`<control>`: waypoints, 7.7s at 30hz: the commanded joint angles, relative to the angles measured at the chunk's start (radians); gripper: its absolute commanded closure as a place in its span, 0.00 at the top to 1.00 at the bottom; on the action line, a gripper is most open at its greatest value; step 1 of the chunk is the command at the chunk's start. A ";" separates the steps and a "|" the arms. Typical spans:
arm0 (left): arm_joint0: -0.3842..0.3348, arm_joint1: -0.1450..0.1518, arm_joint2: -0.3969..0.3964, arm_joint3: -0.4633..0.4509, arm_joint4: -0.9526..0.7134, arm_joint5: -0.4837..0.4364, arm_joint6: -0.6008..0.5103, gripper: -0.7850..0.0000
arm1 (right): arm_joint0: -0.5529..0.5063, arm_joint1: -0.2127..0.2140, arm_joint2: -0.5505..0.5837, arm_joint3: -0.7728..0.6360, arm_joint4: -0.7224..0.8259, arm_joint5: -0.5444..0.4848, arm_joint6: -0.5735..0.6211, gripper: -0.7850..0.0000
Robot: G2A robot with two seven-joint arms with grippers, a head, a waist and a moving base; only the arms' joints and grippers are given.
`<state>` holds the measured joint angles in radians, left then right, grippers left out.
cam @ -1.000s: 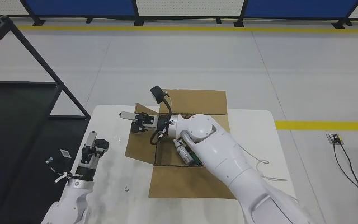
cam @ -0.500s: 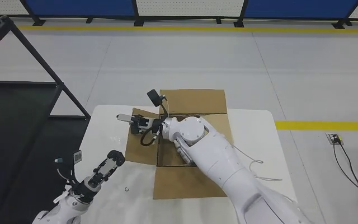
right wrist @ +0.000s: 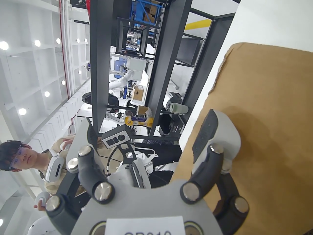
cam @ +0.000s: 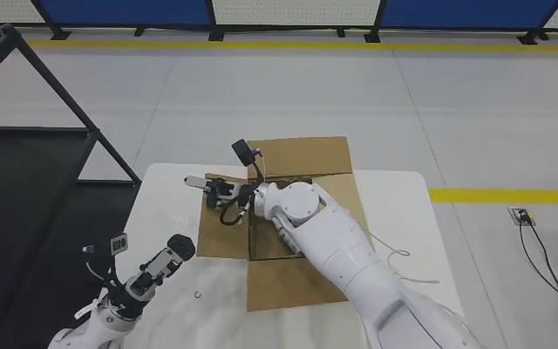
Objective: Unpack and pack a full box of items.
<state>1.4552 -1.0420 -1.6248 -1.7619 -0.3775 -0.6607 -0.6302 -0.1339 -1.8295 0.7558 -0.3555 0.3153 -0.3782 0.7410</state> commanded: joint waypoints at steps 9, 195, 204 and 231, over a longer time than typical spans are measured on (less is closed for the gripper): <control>-0.072 -0.006 0.068 0.072 0.088 0.089 0.021 1.00 | 0.003 0.009 0.035 -0.002 -0.014 -0.061 0.005 1.00; -0.895 -0.080 0.693 0.086 0.411 1.047 -0.399 1.00 | -0.848 0.701 0.721 -1.021 0.074 -0.120 0.431 1.00; -0.926 -0.097 0.742 0.198 0.425 1.014 -0.376 1.00 | -0.878 0.710 0.725 -1.037 0.072 -0.124 0.408 1.00; -0.894 -0.157 0.785 0.383 0.309 0.902 -0.113 1.00 | -0.912 0.732 0.712 -1.092 0.090 -0.150 0.391 1.00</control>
<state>0.5615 -1.1955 -0.8422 -1.3869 -0.0618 0.2548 -0.7521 -1.0403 -1.0981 1.4643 -1.4426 0.4002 -0.5238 1.1296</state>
